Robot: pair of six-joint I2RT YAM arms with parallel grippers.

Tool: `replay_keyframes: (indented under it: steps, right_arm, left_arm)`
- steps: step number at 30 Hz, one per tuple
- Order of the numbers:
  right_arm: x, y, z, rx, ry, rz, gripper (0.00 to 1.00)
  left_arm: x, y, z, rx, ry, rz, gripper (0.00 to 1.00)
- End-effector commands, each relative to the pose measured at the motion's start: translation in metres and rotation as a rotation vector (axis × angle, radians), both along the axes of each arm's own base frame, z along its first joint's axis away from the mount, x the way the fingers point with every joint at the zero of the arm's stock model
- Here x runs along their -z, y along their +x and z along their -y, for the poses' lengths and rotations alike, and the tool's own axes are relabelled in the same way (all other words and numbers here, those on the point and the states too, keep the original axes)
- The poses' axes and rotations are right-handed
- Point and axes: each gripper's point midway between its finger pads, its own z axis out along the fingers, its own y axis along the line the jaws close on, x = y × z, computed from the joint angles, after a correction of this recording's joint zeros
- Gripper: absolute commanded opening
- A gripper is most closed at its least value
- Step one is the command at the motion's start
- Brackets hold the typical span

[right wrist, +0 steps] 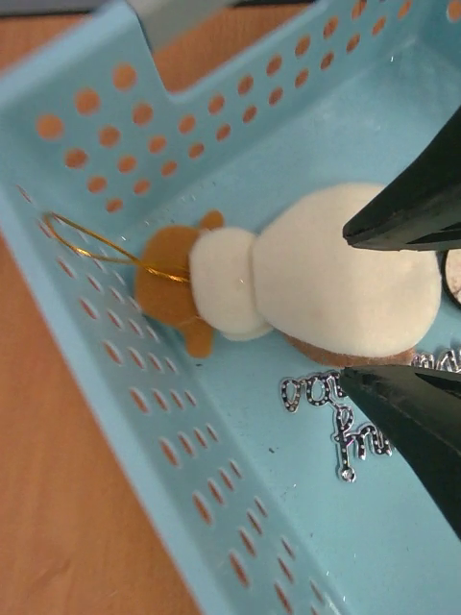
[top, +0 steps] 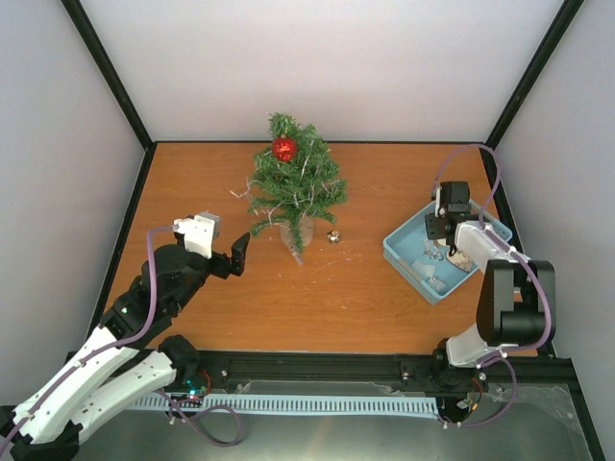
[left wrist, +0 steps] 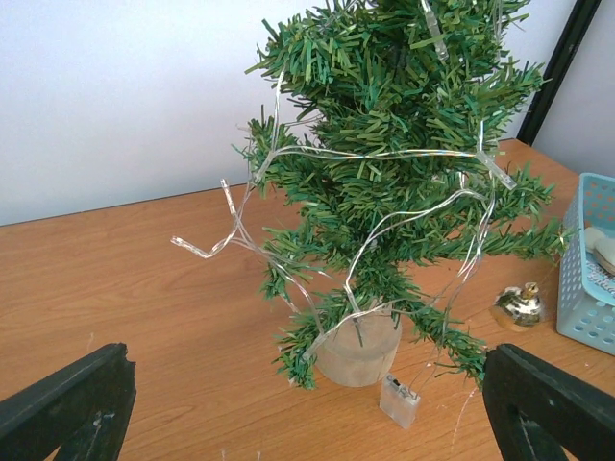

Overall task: Decorate the small christmas tree
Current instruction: Pick up the decoration item from the storage box.

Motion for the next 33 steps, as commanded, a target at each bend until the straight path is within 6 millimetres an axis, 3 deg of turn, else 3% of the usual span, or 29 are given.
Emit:
replay_keyframes:
  steps: [1,7,11,15,17,19,23,33]
  right_arm:
    - [0.021,0.009,0.005,0.019,-0.022,-0.01,0.36]
    - [0.04,0.023,0.012,0.034,-0.046,-0.061,0.39]
    - [0.064,0.021,0.014,0.037,-0.034,-0.101,0.42]
    - [0.075,0.02,0.019,0.043,-0.036,-0.123,0.43]
    - [0.078,0.018,0.021,0.047,-0.038,-0.136,0.4]
    - [0.077,0.018,0.022,0.047,-0.045,-0.134,0.28]
    - [0.062,0.02,0.017,0.028,-0.03,-0.105,0.04]
    - [-0.021,0.013,0.005,0.019,0.008,0.082,0.03]
  left_arm:
    - [-0.007,-0.004,0.004,0.032,0.001,0.027,1.0]
    - [-0.007,-0.003,0.006,0.041,0.011,0.029,1.0]
    - [-0.006,-0.003,0.006,0.043,0.011,0.027,1.0]
    - [-0.006,-0.003,0.005,0.043,0.013,0.027,1.0]
    - [-0.006,-0.003,0.006,0.044,0.016,0.029,1.0]
    - [-0.006,-0.003,0.006,0.044,0.016,0.03,1.0]
    - [-0.003,-0.001,0.008,0.047,0.013,0.021,0.99]
    - [0.007,-0.001,0.025,0.102,-0.028,-0.059,0.95]
